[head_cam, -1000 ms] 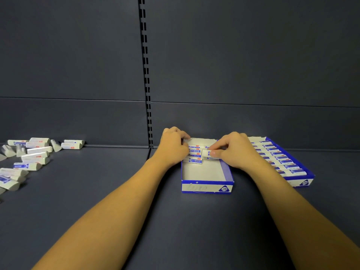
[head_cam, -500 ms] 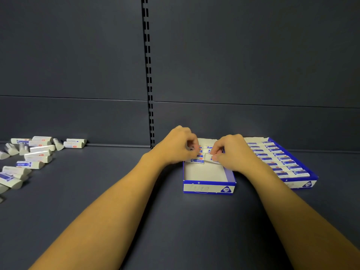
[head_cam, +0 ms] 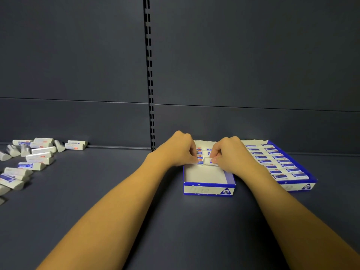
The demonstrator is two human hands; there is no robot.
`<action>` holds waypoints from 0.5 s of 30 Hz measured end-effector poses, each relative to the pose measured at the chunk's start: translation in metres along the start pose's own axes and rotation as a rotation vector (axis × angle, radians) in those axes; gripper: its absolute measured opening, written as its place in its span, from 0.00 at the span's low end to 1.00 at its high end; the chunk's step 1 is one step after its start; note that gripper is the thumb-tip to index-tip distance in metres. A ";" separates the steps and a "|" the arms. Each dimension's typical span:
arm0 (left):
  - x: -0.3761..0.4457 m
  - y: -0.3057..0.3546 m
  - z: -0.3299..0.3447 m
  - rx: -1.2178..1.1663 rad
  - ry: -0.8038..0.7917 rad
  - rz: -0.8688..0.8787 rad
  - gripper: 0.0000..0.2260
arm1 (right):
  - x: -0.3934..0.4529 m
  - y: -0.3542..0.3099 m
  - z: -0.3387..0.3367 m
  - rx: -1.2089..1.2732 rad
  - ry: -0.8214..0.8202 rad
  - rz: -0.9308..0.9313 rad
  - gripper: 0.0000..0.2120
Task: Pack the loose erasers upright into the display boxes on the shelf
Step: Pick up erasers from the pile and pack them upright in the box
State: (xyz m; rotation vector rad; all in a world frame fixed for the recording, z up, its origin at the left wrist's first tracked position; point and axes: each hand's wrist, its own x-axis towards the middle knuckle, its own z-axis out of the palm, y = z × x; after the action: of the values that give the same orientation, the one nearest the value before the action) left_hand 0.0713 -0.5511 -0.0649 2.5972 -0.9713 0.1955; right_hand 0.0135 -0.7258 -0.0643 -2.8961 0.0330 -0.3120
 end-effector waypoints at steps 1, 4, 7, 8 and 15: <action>0.000 0.000 0.000 -0.004 -0.003 0.001 0.07 | 0.000 0.000 0.000 -0.008 -0.009 0.000 0.07; -0.001 0.001 0.000 -0.004 -0.019 0.013 0.07 | 0.001 0.000 0.002 -0.017 -0.027 -0.003 0.07; -0.002 0.001 0.000 -0.005 -0.026 0.020 0.07 | 0.000 0.000 0.002 -0.009 -0.004 -0.004 0.03; -0.002 0.001 0.000 -0.006 -0.026 0.021 0.07 | 0.000 -0.001 0.002 -0.008 0.002 -0.004 0.04; -0.003 -0.001 0.000 -0.020 -0.025 0.024 0.05 | -0.002 0.003 0.001 0.019 -0.029 -0.011 0.05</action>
State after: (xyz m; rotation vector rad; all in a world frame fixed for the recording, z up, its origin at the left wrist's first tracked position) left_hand 0.0697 -0.5487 -0.0662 2.5765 -1.0089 0.1596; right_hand 0.0120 -0.7282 -0.0661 -2.8821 0.0087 -0.2707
